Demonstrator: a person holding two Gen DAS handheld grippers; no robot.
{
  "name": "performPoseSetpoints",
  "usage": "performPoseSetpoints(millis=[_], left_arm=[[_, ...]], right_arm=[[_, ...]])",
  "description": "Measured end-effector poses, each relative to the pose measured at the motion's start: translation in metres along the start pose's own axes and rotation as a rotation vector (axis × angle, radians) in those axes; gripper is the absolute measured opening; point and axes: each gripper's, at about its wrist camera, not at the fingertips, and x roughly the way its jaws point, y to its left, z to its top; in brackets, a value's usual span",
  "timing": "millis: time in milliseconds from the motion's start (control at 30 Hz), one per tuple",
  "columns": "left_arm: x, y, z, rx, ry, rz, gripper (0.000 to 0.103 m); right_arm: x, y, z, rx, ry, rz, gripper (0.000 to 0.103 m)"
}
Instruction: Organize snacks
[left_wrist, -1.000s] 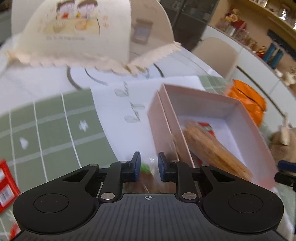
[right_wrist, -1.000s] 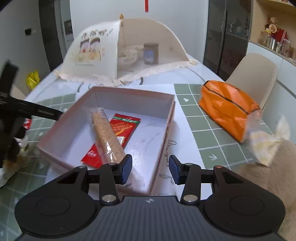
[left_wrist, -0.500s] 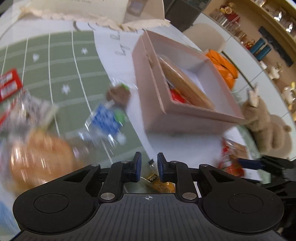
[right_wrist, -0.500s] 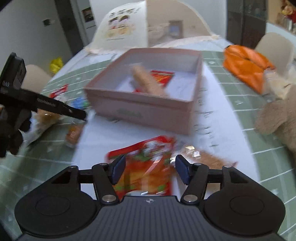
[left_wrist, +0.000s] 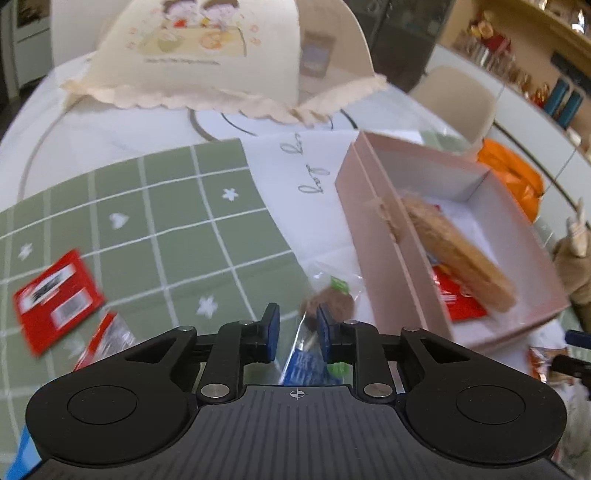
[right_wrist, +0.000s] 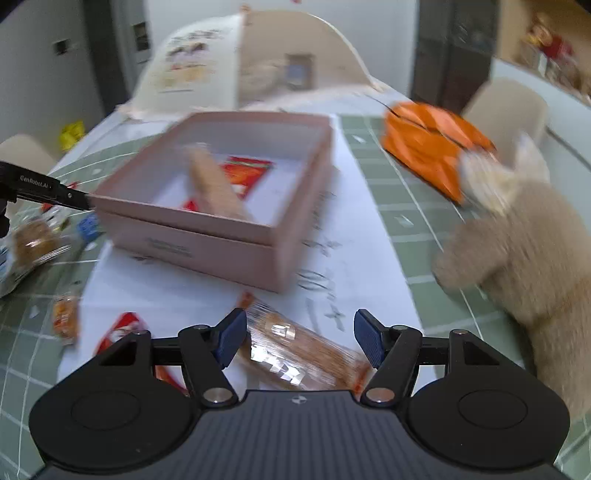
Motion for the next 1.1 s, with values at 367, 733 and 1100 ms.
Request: performPoseSetpoints(millis=[367, 733, 1100], left_arm=[[-0.01, -0.013, -0.023, 0.021, 0.057, -0.099, 0.03], [-0.081, -0.027, -0.112, -0.081, 0.114, -0.071, 0.021], [-0.091, -0.029, -0.069, -0.09, 0.004, 0.008, 0.026]], right_arm=[[0.002, 0.04, -0.014, 0.023, 0.088, 0.166, 0.058], [-0.038, 0.099, -0.005, -0.252, -0.025, 0.208, 0.072], [0.025, 0.197, -0.007, -0.431, 0.023, 0.285, 0.028]])
